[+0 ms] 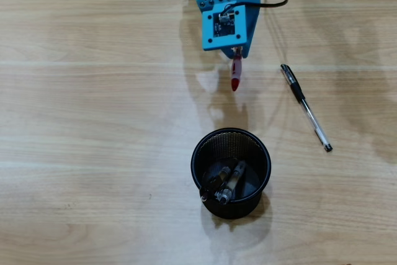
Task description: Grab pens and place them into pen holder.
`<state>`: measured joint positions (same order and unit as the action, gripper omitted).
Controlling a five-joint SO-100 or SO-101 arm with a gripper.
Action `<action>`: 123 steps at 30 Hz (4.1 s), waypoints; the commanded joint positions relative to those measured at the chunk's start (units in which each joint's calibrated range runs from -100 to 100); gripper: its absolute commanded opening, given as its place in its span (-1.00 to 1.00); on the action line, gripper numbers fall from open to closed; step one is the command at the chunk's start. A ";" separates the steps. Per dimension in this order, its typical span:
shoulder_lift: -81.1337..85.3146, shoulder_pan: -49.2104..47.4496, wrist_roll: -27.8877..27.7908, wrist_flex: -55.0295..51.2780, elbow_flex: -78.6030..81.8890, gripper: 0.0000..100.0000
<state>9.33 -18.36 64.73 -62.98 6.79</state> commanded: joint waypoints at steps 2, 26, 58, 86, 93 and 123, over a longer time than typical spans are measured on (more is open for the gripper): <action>3.31 1.34 -2.42 15.32 0.55 -0.96; -10.55 2.70 -4.81 65.69 3.89 -0.96; -31.63 7.15 -8.01 81.44 1.82 -0.65; 3.06 0.06 -20.20 58.37 20.11 -0.95; 14.48 -4.11 -26.50 56.39 31.92 -0.95; 7.85 -27.26 -20.20 56.39 36.16 -0.95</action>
<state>21.88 -45.96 40.68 -6.49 47.71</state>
